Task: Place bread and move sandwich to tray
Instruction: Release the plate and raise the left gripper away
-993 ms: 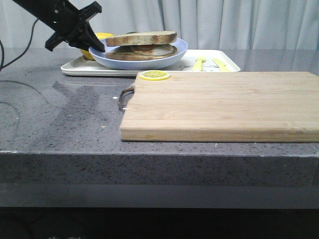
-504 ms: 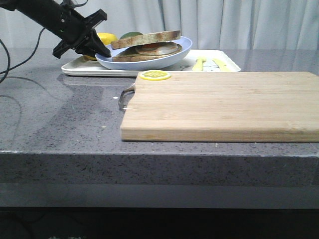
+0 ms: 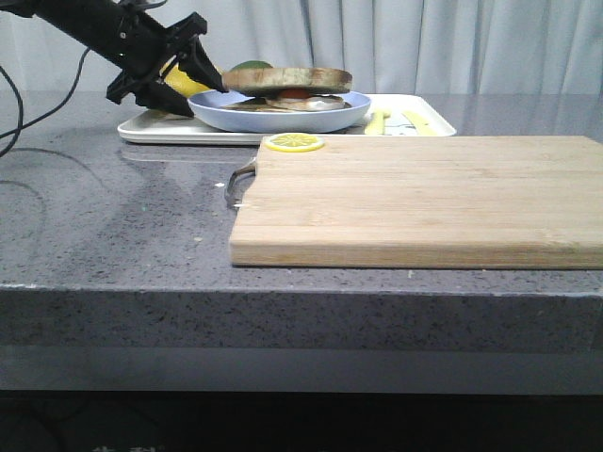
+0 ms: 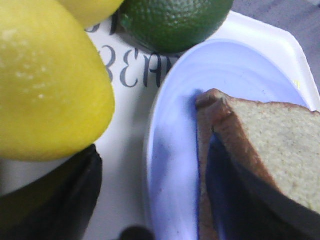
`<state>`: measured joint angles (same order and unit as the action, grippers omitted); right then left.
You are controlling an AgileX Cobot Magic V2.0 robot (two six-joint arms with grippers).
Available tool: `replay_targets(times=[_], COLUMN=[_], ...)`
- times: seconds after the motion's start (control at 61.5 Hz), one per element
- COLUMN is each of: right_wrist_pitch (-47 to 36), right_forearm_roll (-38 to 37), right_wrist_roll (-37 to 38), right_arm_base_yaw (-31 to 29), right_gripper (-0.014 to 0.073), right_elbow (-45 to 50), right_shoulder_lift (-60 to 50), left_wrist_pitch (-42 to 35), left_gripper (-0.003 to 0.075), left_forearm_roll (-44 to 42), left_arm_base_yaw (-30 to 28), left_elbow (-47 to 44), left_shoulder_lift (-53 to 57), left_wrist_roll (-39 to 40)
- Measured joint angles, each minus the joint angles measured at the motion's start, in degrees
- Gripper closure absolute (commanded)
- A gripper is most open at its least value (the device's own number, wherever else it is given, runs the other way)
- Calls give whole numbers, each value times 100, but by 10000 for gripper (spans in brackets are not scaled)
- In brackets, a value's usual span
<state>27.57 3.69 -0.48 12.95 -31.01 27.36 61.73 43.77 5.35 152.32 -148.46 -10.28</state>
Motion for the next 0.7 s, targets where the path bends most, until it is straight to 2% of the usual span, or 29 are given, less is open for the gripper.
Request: replay_targets(times=[0.146,0.244,0.309,0.504,0.7], right_wrist_pitch=[0,0,0,0,0], right_forearm_roll=[0,0,0,0,0], right_wrist_roll=[0,0,0,0,0], right_arm_base_yaw=[0,0,0,0,0], right_gripper=[654,654,654,654,654], right_elbow=[0,0,0,0,0], right_shoulder_lift=[0,0,0,0,0], left_wrist_pitch=[430,709,866,1026,1038], left_gripper=[272,336,416,731,741], left_forearm_roll=[-11,-11,-20,104,759], left_arm_base_yaw=[-160,-242,-289,-291,-291], left_elbow=[513,870,1064,1361,1535], left_shoulder_lift=[0,12,23,23,97], left_wrist_roll=[-9,-9,-9,355,524])
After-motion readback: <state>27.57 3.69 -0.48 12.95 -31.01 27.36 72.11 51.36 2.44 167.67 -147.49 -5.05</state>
